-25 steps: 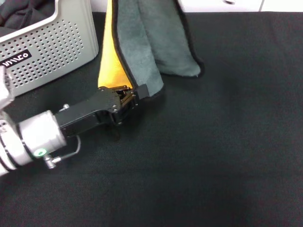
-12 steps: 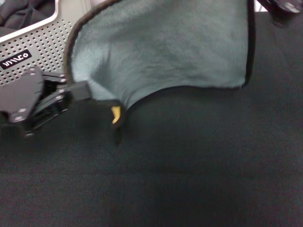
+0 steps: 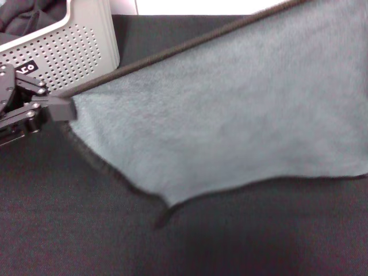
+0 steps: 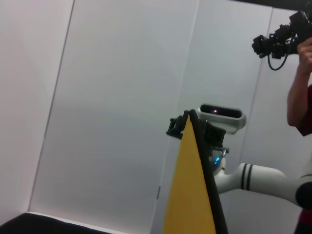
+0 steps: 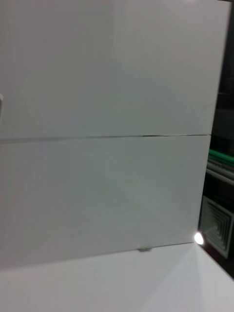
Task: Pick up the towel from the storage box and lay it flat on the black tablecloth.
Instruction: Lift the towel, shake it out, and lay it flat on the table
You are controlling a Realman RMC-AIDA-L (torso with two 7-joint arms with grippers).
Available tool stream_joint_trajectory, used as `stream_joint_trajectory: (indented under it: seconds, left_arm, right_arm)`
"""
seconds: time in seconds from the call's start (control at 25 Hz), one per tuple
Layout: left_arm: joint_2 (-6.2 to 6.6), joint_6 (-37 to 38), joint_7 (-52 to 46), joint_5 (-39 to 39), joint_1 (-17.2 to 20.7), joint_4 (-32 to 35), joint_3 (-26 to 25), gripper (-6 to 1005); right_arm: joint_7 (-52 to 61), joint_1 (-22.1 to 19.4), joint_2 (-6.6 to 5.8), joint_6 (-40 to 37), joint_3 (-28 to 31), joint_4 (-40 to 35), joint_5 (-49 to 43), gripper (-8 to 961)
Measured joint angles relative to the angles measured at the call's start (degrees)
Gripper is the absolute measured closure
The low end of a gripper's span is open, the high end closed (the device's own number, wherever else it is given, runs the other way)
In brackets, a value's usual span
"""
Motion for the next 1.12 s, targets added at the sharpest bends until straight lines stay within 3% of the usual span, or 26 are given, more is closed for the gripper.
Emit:
stream_joint_trajectory:
  seconds: [0.28, 0.36, 0.52, 0.72, 0.84, 1.04, 1.12]
  left_arm:
    - [5.58, 0.23, -0.96, -8.95, 4.08, 2.72, 8.27, 980]
    - [6.64, 0.31, -1.88, -10.44, 5.8, 4.84, 9.45, 980]
    - [7.53, 0.36, -4.07, -11.23, 8.76, 7.76, 9.45, 979]
    - [7.68, 0.29, -4.95, -11.02, 8.82, 8.12, 8.54, 979]
    - [7.14, 0.03, -6.13, -8.45, 6.15, 6.38, 5.3, 979]
    - [4.36, -0.6, -8.27, 5.75, -2.96, -1.93, -4.78, 978]
    - [1.77, -2.91, -8.2, 17.76, -7.76, -5.46, -11.0, 978]
  right_arm:
    - [2.41, -2.54, -0.44, 3.75, -8.09, 4.49, 1.21, 924]
    - [2.43, -3.87, -0.82, 3.9, -11.76, 3.88, 1.98, 923]
    - [2.41, -5.85, -1.23, 4.09, -16.57, 2.57, 3.18, 923]
    - [2.55, -6.82, -1.27, 4.09, -16.88, 2.71, 4.15, 922]
    - [2.51, -4.41, -1.25, 3.7, -14.97, 7.76, 4.45, 922]
    - [0.9, 7.87, -1.69, 2.87, -10.0, 28.82, 2.71, 922]
    - [-1.51, 13.53, -2.06, 1.63, -9.33, 37.54, 0.63, 921]
